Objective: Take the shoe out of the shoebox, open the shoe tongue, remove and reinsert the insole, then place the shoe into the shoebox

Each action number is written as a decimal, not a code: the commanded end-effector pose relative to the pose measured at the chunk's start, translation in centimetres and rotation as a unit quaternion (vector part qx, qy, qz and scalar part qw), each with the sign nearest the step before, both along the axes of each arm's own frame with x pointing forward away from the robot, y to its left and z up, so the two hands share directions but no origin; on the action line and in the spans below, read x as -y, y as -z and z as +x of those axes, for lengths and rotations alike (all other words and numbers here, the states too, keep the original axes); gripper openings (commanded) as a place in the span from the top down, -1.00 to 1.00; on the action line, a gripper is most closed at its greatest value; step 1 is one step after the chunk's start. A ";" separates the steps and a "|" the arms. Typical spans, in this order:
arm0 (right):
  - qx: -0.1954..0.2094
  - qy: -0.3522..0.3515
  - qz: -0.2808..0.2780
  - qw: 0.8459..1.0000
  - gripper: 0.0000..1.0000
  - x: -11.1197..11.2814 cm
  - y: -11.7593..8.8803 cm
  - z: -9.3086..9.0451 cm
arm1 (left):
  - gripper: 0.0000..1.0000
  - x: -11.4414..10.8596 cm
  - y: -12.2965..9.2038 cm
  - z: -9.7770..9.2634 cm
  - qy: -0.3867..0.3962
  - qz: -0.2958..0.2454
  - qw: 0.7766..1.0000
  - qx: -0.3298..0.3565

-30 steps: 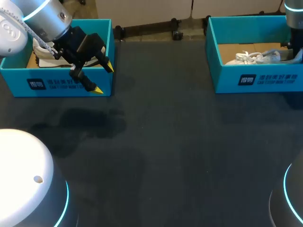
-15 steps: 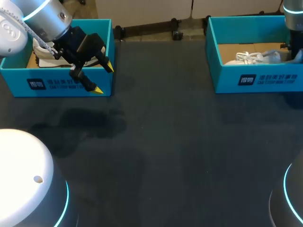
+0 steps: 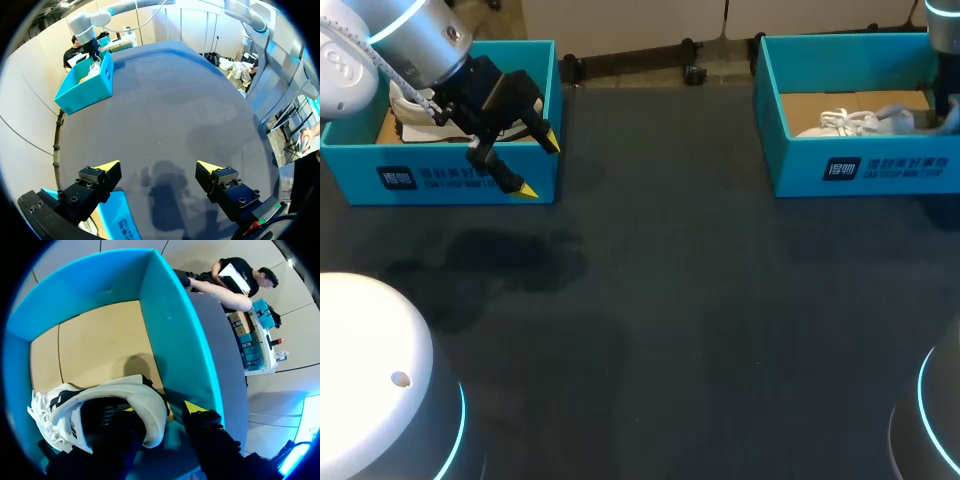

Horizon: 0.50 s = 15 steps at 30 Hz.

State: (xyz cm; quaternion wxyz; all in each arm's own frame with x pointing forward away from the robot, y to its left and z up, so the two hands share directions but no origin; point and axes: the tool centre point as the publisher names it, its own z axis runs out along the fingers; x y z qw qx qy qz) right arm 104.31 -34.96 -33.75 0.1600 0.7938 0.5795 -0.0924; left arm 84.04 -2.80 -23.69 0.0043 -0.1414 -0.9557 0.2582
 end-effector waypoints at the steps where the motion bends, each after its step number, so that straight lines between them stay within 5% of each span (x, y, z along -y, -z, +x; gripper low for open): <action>1: 0.013 0.003 0.007 1.000 0.11 0.1 -1.4 -0.8 | -1.00 0.0 0.0 -0.1 0.000 0.001 1.000 0.001; 8: 0.011 0.007 0.011 1.000 0.32 0.1 -1.6 -1.0 | -1.00 0.0 0.0 -0.1 0.000 0.001 1.000 0.001; 10: 0.015 0.015 0.027 0.999 1.00 0.0 -1.2 -1.1 | -1.00 0.0 0.0 -0.1 0.000 0.001 1.000 0.001; 15: 0.010 0.009 0.028 1.000 1.00 -0.4 -0.1 -0.9 | -1.00 0.0 0.0 -0.1 0.000 0.001 1.000 0.001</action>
